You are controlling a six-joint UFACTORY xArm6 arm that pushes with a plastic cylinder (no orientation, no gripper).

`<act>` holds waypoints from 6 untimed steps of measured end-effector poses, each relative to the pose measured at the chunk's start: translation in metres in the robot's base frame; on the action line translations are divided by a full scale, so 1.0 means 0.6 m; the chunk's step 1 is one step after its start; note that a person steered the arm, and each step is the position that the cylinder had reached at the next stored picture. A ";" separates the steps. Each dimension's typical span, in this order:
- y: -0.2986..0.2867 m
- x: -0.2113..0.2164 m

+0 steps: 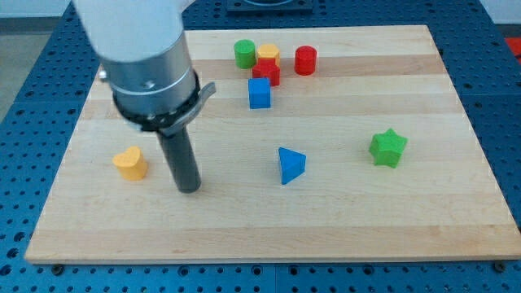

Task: Point your arm to yellow heart

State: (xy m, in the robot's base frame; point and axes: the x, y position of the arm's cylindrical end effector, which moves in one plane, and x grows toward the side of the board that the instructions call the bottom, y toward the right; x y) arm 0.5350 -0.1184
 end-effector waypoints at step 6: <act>-0.081 0.006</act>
